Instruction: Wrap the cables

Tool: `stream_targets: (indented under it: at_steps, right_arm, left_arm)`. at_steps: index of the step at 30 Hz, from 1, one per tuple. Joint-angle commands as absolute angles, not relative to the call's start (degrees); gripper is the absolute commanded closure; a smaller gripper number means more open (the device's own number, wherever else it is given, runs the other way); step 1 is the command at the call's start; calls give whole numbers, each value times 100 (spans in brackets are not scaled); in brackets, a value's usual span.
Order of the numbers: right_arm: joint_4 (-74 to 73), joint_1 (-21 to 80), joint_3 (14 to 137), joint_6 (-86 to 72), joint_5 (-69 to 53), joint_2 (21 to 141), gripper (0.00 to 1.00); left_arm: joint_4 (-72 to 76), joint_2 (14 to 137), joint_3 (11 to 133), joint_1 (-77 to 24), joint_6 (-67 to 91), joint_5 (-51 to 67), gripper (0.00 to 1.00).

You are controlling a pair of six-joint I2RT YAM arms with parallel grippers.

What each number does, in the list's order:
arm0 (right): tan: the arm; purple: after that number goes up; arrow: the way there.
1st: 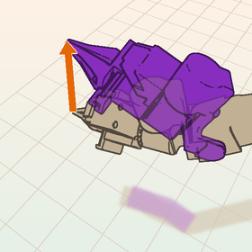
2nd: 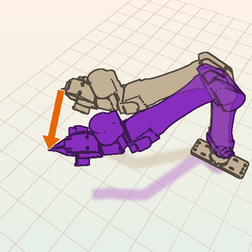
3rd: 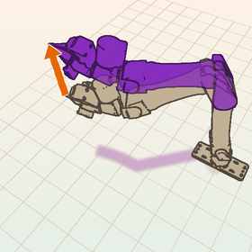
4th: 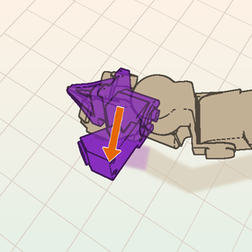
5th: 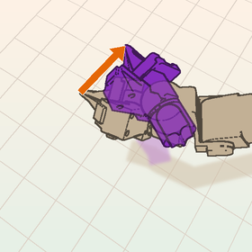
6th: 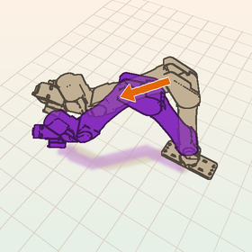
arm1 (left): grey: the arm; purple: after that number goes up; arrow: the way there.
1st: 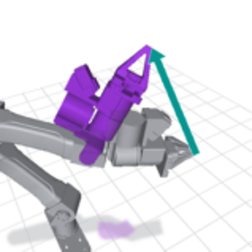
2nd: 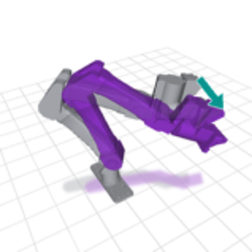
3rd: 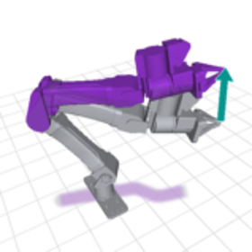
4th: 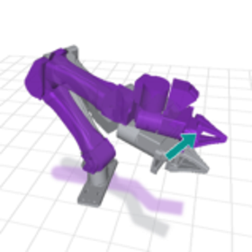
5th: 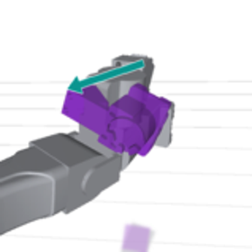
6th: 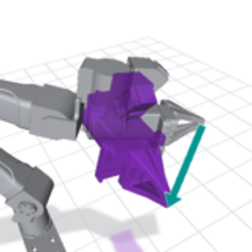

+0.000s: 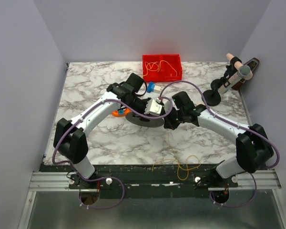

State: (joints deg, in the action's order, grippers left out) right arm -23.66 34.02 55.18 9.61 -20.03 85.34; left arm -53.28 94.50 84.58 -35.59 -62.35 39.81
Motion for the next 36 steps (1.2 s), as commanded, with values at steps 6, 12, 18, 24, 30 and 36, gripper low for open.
stream_targets:
  at_steps: [6,12,18,24,30,36]
  right_arm:
    - [-2083,3393,5800,1511,-2328,8604,99]
    - [-2083,3393,5810,1582,-2610,8622,99]
    - [-2074,3393,5634,1661,-2803,8508,99]
    - [-2311,3393,5572,1986,-3041,8473,99]
    - [-2365,3384,5581,2030,-3014,8403,99]
    - [-2355,3401,5572,2135,-3137,8218,99]
  left_arm:
    - [-5133,9475,8042,-3507,-6969,3815,65]
    - [-5036,9518,8042,-3507,-6996,3683,74]
    - [-5211,9483,8120,-3498,-7171,3735,63]
    - [-5747,9483,8665,-3358,-7215,4359,58]
    - [-5801,9422,8544,-3366,-7365,4158,50]
    - [-5371,9475,8323,-3366,-7269,3902,40]
